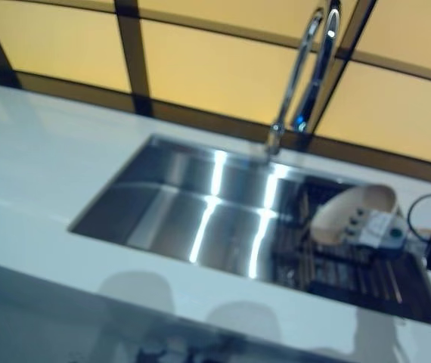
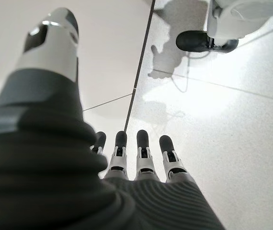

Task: Take plates into dishwasher

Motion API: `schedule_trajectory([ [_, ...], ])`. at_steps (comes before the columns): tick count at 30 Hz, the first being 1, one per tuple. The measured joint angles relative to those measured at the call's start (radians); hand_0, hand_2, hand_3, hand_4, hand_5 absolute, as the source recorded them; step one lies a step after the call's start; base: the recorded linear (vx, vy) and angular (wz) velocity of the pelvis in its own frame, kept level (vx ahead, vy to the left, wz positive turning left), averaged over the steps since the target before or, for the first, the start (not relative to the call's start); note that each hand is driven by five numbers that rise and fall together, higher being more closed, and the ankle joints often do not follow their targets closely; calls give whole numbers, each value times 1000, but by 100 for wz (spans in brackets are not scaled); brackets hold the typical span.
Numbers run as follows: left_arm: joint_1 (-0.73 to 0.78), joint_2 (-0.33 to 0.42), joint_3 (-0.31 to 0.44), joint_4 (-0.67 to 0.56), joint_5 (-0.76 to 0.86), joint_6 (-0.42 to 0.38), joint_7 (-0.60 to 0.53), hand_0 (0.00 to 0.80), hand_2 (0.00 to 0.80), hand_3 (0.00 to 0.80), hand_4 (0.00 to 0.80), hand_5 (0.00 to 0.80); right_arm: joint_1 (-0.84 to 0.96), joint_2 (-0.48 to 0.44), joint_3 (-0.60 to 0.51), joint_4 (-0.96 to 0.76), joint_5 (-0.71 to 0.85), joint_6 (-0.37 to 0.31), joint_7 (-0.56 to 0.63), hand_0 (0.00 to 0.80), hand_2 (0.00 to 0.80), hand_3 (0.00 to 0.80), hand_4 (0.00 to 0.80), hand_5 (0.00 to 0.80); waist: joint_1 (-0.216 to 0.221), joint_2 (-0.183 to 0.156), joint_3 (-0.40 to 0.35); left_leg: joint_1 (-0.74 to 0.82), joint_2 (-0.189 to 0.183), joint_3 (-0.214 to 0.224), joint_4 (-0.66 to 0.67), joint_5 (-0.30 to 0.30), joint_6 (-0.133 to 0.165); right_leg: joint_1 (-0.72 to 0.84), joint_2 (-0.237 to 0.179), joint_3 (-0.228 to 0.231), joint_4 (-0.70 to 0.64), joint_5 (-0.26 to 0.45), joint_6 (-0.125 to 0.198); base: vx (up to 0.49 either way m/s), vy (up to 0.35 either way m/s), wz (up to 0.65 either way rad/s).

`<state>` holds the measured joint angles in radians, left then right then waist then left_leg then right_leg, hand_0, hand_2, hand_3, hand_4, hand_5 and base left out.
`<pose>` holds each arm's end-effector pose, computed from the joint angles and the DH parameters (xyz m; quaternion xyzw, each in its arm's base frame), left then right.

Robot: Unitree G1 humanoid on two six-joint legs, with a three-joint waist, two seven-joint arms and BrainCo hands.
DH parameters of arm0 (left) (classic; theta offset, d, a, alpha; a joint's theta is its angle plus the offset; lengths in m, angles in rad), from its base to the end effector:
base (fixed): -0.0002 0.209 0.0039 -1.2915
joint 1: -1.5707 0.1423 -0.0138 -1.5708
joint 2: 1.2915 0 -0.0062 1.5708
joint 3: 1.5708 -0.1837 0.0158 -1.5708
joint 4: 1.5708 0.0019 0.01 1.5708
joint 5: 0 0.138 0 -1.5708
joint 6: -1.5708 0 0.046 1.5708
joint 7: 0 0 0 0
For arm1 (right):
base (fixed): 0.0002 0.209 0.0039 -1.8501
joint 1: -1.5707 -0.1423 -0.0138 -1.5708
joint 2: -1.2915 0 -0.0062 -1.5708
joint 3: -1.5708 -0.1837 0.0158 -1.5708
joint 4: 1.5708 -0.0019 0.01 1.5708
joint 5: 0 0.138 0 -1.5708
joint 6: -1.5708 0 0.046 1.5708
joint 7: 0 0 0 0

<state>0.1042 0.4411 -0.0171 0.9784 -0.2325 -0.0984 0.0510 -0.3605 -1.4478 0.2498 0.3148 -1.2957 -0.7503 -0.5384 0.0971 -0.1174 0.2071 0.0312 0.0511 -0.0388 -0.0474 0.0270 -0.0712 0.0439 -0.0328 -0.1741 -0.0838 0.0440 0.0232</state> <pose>0.0810 0.2947 -0.0784 0.1158 0.4454 0.1730 0.8708 0.2183 -0.3499 0.2075 -0.8944 -0.2397 0.2450 0.2874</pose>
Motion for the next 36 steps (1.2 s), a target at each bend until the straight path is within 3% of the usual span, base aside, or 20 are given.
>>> schedule_trajectory([
  [10,-1,0,0,-20,0,-4,0,0,0,0,0,0,2,0,0,1,12,16,-3,800,800,800,800,800,-2,-2,4,-6,-1,0,0,0,0,-6,0,0,-1,0,0,0,0,0],
  [15,0,0,0,-20,0,-4,1,0,0,0,0,0,2,1,-5,5,73,64,-3,800,800,800,800,800,-6,-2,5,-6,-2,0,0,0,0,-6,0,2,-4,0,0,-1,8,0],
  [29,3,-35,-2,-18,0,-4,11,0,0,0,0,0,155,62,-301,50,113,232,-50,800,800,800,800,800,-45,25,9,29,-6,12,-10,-2,4,21,-6,12,-1,0,1,27,73,-1],
  [36,8,-52,-12,-17,0,-4,12,0,0,0,0,0,299,62,-443,87,260,308,-72,800,800,800,800,800,-74,51,-11,37,-6,27,-16,-2,7,21,-6,25,0,2,2,30,88,-6],
])
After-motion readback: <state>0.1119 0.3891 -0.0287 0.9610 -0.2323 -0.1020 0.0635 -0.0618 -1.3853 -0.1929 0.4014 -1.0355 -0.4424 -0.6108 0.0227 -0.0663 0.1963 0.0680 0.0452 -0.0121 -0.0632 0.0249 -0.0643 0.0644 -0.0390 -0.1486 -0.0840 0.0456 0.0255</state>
